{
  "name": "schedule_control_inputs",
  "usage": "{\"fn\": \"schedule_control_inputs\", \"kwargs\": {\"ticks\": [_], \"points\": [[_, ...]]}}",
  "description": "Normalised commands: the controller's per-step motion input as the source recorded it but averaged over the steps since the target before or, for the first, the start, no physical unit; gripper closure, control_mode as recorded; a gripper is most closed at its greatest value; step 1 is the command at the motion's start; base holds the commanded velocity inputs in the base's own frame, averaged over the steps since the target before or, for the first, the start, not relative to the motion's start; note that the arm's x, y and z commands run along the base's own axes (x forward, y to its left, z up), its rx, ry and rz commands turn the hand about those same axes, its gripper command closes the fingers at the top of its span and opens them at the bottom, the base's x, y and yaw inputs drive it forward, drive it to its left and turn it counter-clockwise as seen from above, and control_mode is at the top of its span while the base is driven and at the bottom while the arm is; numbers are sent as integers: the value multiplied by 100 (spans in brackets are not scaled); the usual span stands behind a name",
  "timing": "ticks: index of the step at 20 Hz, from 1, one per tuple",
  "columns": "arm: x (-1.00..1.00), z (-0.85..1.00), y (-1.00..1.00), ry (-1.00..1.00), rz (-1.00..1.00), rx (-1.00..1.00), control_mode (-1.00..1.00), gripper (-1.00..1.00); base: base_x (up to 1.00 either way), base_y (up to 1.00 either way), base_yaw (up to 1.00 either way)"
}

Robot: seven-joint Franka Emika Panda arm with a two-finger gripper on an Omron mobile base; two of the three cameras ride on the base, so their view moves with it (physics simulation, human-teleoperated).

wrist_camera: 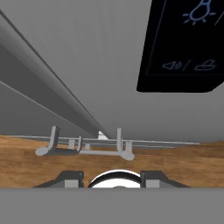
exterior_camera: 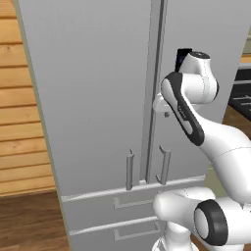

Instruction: Take the strawberry from the fridge and place it on top of the pancake, located on the dining counter.

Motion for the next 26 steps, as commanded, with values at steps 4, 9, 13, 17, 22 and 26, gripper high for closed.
{"fn": "schedule_control_inputs", "kwargs": {"ticks": [4,9,13,17,22,26], "points": [[0,0,0,0,0,0,100,-100,-5,0,0],[0,0,0,0,0,0,100,-100,-58,23,0],[0,0,0,0,0,0,100,-100,-13,42,0],[0,0,0,0,0,0,100,-100,-19,9,-5],[0,0,0,0,0,0,100,-100,-29,6,-2],[0,0,0,0,0,0,100,-100,-63,7,0]]}}
